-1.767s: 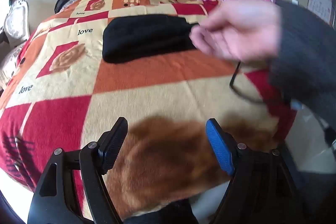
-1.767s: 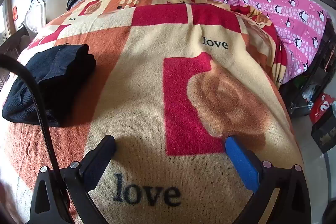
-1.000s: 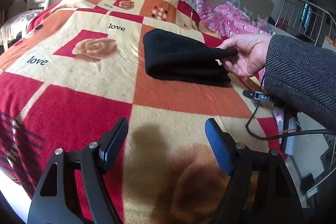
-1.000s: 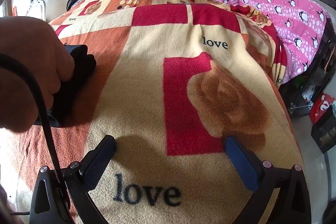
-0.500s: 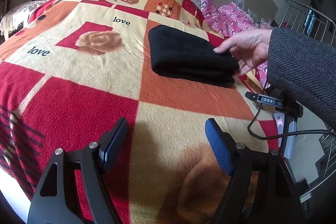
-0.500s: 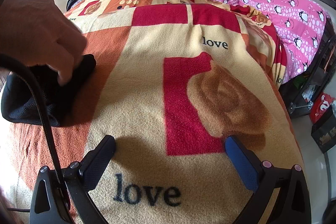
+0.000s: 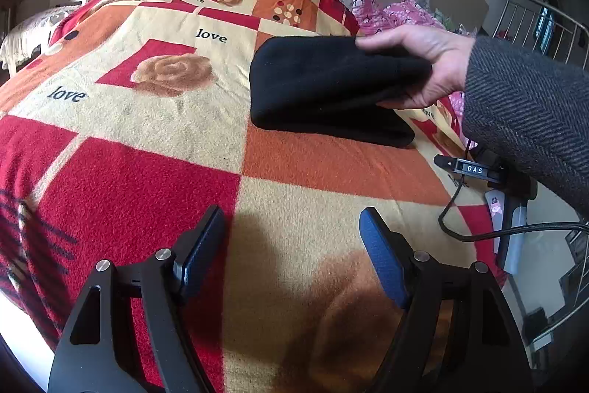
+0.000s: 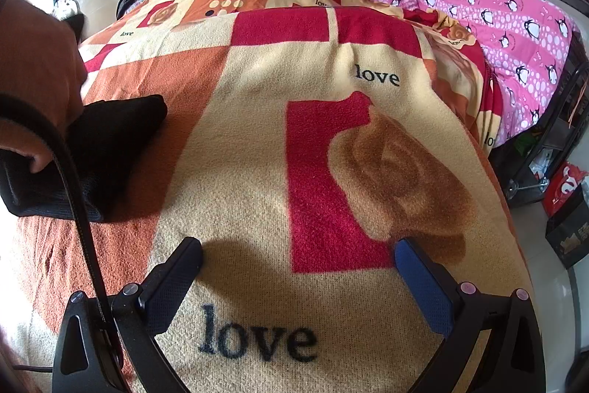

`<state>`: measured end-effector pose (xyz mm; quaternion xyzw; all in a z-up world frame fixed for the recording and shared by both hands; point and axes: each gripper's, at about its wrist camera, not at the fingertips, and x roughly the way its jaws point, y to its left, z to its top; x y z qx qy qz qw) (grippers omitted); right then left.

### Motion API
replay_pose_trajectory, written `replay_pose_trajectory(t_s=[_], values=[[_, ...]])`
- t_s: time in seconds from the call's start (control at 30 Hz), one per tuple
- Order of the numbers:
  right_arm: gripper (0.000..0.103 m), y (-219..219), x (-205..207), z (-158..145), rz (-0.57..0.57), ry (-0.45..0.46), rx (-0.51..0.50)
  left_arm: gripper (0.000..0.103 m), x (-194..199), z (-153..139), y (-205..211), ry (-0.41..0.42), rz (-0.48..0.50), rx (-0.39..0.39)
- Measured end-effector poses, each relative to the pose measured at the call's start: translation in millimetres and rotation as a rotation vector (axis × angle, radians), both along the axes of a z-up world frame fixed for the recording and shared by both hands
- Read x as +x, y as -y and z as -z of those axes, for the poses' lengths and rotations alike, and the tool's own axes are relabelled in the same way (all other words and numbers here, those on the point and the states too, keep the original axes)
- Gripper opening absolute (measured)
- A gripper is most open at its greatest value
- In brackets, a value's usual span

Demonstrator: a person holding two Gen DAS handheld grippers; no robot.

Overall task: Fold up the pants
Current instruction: 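Unfold the black pants by hand and lay them on the bedspread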

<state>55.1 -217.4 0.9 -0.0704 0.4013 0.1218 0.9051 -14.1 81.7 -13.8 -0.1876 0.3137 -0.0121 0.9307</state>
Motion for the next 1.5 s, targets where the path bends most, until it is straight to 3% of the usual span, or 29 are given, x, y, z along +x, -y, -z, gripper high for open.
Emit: replay_pose_trajectory(t_s=[0.47,1.5], values=[[0.103,-1.7,-0.9,-0.2,0.001,0.000,0.000,0.076,5.2,2.2,2.3,-0.011,0.009,0.005],[0.103,-2.0,0.5,-0.1,0.001,0.000,0.001,0.076,-3.5,5.2,-11.0,0.035,0.063,-0.094]])
